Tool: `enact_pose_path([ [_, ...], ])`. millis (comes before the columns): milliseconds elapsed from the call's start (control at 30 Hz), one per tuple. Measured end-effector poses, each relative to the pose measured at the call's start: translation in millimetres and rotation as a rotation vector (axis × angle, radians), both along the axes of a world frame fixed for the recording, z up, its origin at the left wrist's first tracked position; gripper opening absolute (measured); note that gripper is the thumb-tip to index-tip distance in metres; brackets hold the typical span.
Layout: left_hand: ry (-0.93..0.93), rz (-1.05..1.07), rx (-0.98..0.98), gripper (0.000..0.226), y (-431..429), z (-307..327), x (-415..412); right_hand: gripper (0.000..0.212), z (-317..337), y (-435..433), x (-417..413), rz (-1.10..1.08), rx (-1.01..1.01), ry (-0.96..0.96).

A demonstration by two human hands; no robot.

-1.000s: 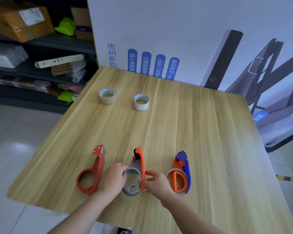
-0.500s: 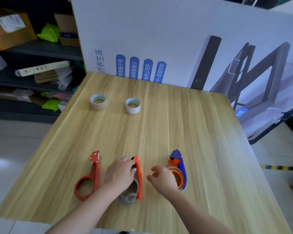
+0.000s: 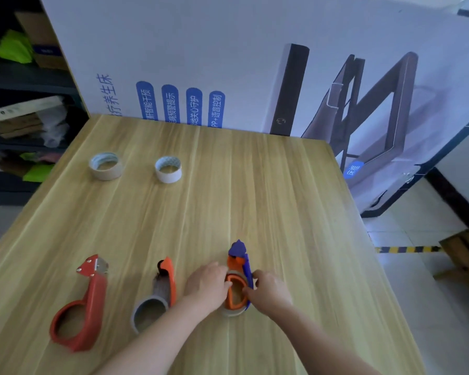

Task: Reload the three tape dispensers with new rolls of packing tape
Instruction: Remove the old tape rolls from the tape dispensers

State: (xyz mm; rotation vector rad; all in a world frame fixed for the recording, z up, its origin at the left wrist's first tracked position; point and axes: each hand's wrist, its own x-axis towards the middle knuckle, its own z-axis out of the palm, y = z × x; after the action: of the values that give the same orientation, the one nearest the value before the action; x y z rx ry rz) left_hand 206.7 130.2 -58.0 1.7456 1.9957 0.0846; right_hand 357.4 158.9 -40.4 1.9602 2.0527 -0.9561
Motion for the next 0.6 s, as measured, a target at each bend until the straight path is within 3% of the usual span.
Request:
enact_pose_path([
  [333,-0.053,0.276,0.022,0.019,18,-10,25,0.036,-16,28,26,-0.036,-0.208,0.263],
  [500,-0.141,0.369,0.086,0.014,27,0,23,0.032,-13,45,35,-0.279,-0.366,0.587],
  [600,-0.169,0.364,0.115,0.015,35,6,17,0.037,-5,58,31,-0.357,-0.453,0.679],
])
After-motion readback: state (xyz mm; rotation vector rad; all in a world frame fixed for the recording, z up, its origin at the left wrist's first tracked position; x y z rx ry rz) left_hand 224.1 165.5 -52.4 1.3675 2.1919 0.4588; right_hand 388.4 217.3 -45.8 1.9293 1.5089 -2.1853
